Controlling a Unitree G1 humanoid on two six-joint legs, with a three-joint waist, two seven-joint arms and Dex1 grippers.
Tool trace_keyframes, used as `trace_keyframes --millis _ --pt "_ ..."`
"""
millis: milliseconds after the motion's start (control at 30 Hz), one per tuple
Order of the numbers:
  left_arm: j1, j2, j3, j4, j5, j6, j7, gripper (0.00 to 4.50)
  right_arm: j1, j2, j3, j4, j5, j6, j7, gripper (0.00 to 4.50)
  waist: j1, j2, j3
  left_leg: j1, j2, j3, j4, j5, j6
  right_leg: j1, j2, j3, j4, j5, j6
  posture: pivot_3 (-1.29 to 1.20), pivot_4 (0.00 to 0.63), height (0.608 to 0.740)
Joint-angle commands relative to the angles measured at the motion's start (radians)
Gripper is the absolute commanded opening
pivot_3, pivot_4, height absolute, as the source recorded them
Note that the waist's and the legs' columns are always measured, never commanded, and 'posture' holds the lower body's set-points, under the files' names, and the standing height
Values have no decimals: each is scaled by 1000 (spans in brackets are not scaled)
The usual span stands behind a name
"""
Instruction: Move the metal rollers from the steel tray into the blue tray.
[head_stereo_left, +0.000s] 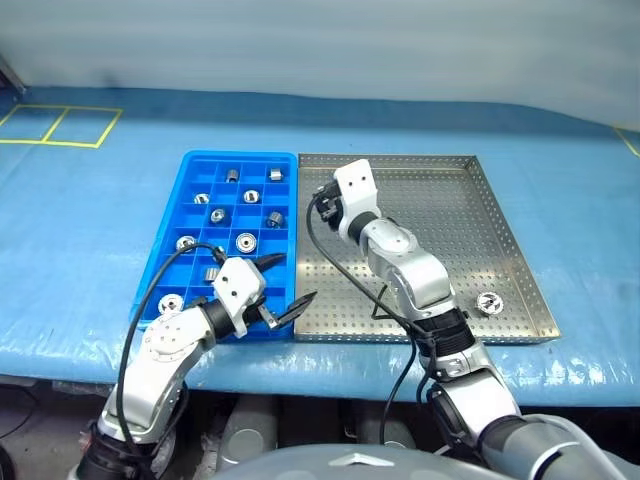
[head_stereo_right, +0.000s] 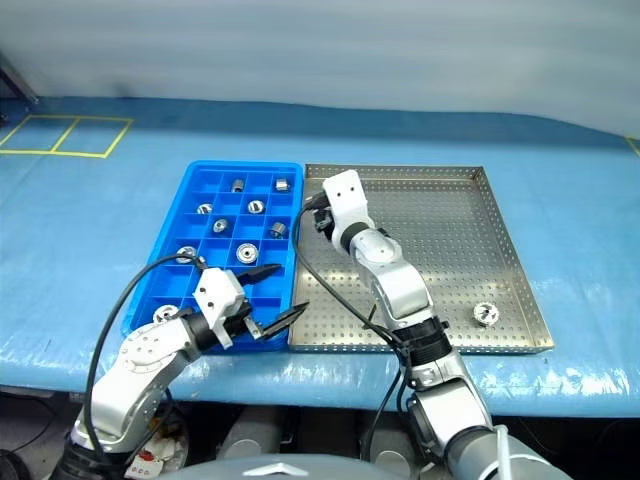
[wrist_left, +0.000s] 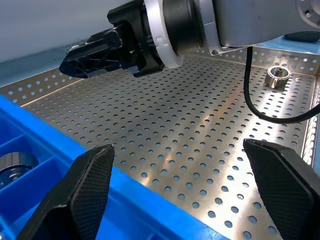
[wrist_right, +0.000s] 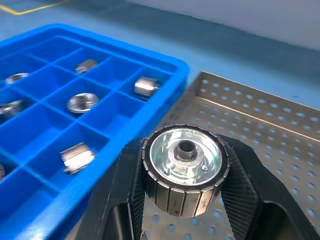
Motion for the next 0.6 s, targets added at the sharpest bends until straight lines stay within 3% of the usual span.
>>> trace_keyframes --millis 33,267,600 --pt "47 17 69 -69 -10 -29 22 4500 -33 -5 53 -92 41 17 138 1723 5 0 0 0 0 0 0 0 0 0 0 0 0 0 0 344 150 740" --pt "141 28 141 -100 -8 -70 37 4500 -7 -11 120 -127 61 28 268 1723 39 0 0 -1 1 -2 0 0 0 0 -2 -4 0 -1 -2 399 150 740" --pt "161 46 147 -116 -40 -49 18 4500 45 -85 203 -188 15 88 321 1723 78 0 0 -5 0 -2 0 0 -1 -3 -3 -6 -1 -2 -2 395 150 740"
